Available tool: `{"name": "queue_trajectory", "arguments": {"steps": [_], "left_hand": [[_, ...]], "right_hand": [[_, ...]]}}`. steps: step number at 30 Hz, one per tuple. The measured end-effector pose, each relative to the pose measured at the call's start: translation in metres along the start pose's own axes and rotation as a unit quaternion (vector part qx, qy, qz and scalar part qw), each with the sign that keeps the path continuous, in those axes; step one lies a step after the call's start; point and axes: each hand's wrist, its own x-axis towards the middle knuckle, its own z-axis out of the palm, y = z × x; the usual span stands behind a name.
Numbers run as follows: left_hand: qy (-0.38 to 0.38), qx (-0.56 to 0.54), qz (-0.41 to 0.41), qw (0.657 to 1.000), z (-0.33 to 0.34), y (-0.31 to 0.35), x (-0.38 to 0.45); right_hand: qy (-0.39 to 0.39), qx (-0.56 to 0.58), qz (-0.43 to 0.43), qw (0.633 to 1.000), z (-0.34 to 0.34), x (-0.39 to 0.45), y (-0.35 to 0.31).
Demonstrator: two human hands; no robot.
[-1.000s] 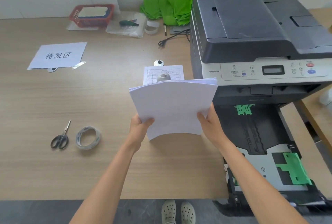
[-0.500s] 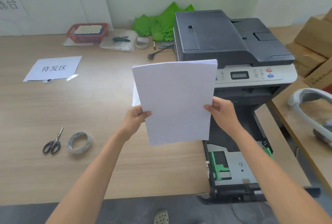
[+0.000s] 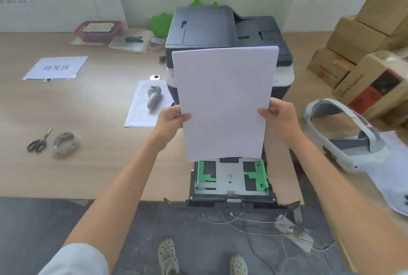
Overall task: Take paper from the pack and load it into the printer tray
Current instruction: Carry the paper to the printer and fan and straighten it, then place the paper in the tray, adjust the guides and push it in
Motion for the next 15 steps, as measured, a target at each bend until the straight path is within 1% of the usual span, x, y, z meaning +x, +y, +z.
{"name": "queue_trajectory", "arguments": {"steps": [4,7,12,15], "left_hand": [[0.044,-0.02,-0.011,0.999,0.028,0.003,-0.016],[0.062,-0.027,-0.029,0.997,0.038,0.001,-0.024],[0.049,-0.022,-0.094,0.994,0.045,-0.017,-0.033],[0.052,-0.019,-0.151,0.987,0.045,-0.035,-0.036]], "right_hand": [[-0.015,0.032,0.024,0.999,-0.027,-0.009,0.008],[-0.024,0.046,0.055,0.997,-0.035,-0.014,0.016],[-0.061,0.053,0.114,0.99,-0.037,-0.027,0.035],[-0.09,0.048,0.171,0.98,-0.033,-0.037,0.049]]}}
